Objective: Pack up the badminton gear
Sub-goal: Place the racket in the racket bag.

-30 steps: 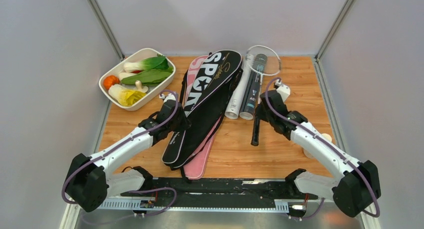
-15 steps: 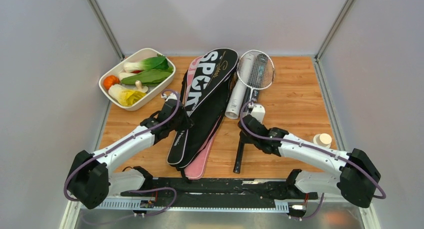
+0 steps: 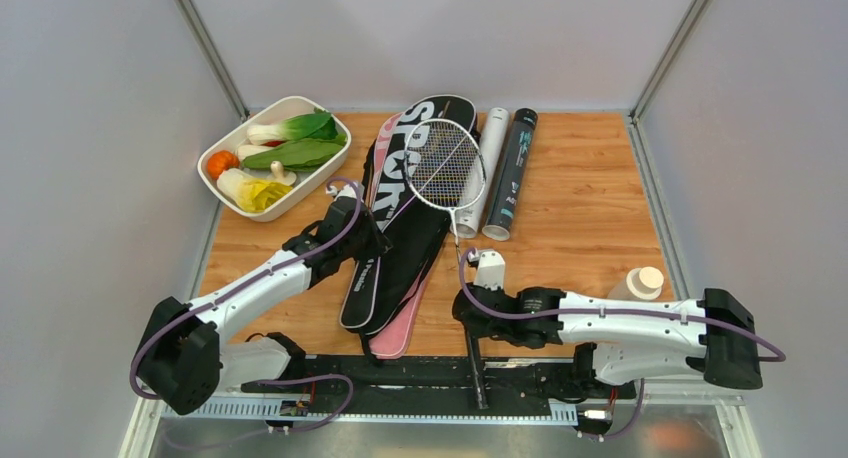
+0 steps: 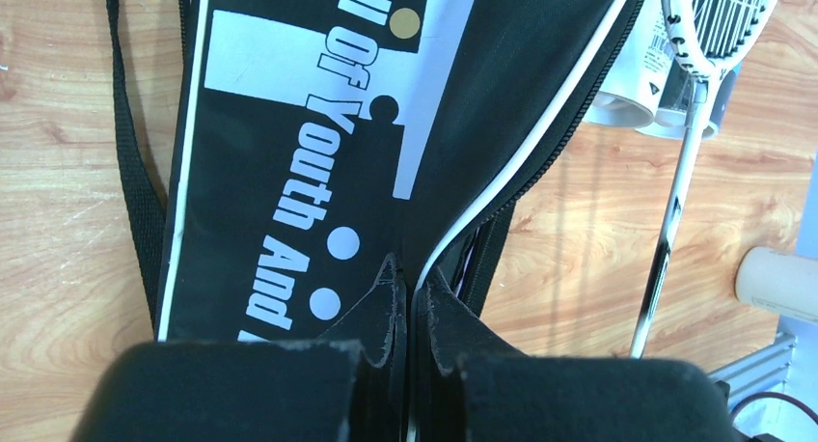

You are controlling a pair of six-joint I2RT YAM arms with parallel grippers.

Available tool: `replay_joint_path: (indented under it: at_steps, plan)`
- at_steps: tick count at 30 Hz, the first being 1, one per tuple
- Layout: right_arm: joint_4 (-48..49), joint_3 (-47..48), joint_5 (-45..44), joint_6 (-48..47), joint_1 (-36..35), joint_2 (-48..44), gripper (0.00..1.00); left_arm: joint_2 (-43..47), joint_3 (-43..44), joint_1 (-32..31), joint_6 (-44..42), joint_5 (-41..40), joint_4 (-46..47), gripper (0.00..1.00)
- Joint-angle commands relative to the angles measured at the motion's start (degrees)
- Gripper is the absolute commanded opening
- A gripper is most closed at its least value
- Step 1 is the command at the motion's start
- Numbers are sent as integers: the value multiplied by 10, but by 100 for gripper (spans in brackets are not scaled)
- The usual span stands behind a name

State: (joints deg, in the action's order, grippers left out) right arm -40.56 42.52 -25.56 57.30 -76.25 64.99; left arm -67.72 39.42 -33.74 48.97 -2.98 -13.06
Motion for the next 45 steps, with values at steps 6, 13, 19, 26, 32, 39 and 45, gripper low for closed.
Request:
replay_joint_path:
  at_steps: [6, 13, 19, 26, 32, 39, 45]
  plan:
    - [-116, 25, 15, 120, -66, -37, 0, 0, 22, 1, 1, -24, 57, 0]
    - [-148, 12, 47, 186, -155, -18, 0, -19, 72, 1, -9, -48, 42, 0]
    - [-162, 32, 45, 230, -219, 30, 0, -18, 90, 1, -11, -54, 28, 0]
    - [-185, 39, 45, 272, -264, 52, 0, -12, 98, 1, -22, -77, 12, 0]
    - [-189, 90, -54, 256, -265, 69, 0, -8, 90, 1, -32, -66, 19, 0]
    - [-188, 225, -194, 183, -211, 157, 0, -1, 55, 1, -25, -19, 50, 0]
    - [-133, 323, -273, 31, -131, 231, 0, 5, 34, 1, -25, 9, 63, 0]
